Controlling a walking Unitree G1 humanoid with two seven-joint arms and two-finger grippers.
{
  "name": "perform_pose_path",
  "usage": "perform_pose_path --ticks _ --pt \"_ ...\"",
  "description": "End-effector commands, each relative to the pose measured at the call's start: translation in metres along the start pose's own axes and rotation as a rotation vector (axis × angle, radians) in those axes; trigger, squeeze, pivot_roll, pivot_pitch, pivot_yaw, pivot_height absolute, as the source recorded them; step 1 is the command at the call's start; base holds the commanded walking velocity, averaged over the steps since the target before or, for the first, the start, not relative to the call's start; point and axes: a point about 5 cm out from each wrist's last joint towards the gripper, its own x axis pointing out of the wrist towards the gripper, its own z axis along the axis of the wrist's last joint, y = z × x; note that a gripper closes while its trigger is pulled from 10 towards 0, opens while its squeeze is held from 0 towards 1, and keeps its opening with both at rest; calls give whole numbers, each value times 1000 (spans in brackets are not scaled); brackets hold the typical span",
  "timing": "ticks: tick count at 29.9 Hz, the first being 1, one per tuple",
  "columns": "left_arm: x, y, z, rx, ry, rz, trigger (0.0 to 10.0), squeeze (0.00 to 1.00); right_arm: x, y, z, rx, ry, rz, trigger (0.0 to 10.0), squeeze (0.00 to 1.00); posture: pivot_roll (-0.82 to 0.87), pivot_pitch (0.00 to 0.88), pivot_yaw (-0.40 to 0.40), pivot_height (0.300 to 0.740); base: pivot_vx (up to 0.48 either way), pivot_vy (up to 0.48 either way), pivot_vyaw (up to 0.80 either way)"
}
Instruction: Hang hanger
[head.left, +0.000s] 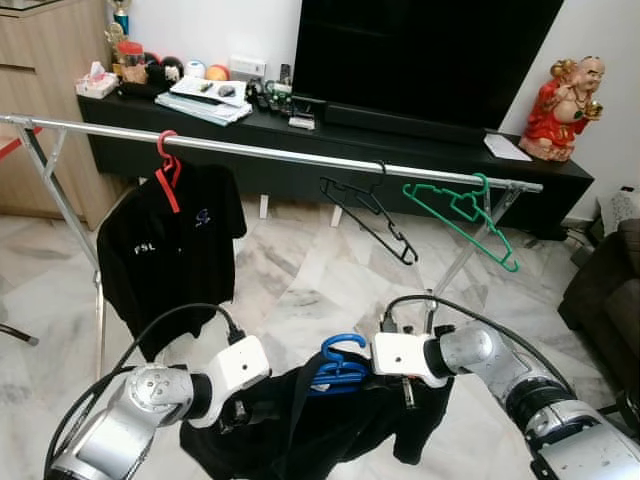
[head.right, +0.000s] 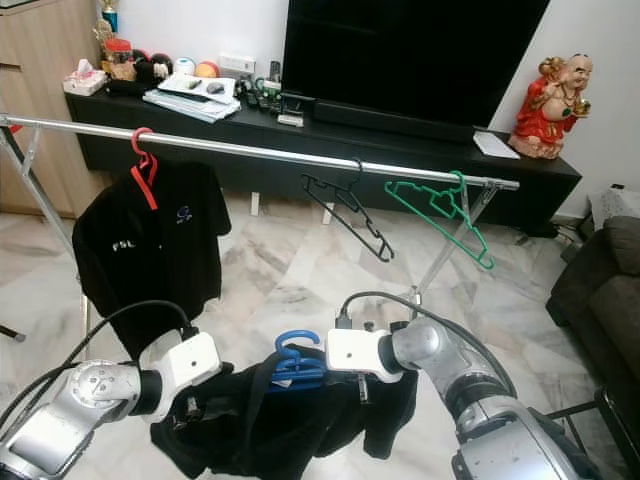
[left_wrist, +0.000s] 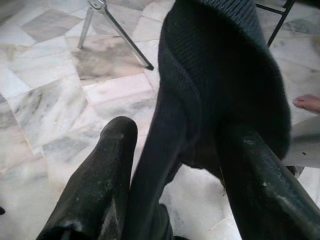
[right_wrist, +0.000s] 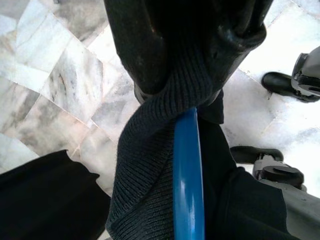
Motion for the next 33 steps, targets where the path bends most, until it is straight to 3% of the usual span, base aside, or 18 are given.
perform_pose_path --ticks 1,9,10,12,13,33 --pt "6 -3 4 33 1 -25 10000 0 -13 -14 8 -33 -38 -59 0 0 138 0 -178 740 0 0 0" --pt "17 -12 0 44 33 -82 10000 0 -14 -17 13 -53 -55 -55 0 0 138 0 -177 740 0 0 0" --pt "17 -14 -1 36 37 -96 6471 0 -15 -18 14 -55 -56 -56 0 0 137 0 -176 740 0 0 0" --pt "17 -15 -2 36 43 -110 863 0 -15 -18 14 -56 -57 -57 0 0 137 0 -175 740 0 0 0" --pt "18 -15 -3 36 46 -115 0 0 -15 -18 14 -57 -57 -57 0 0 137 0 -175 740 0 0 0" --pt "18 -16 -2 7 27 -127 0 0 -16 -20 17 -63 -73 -60 0 0 139 0 -170 740 0 0 0"
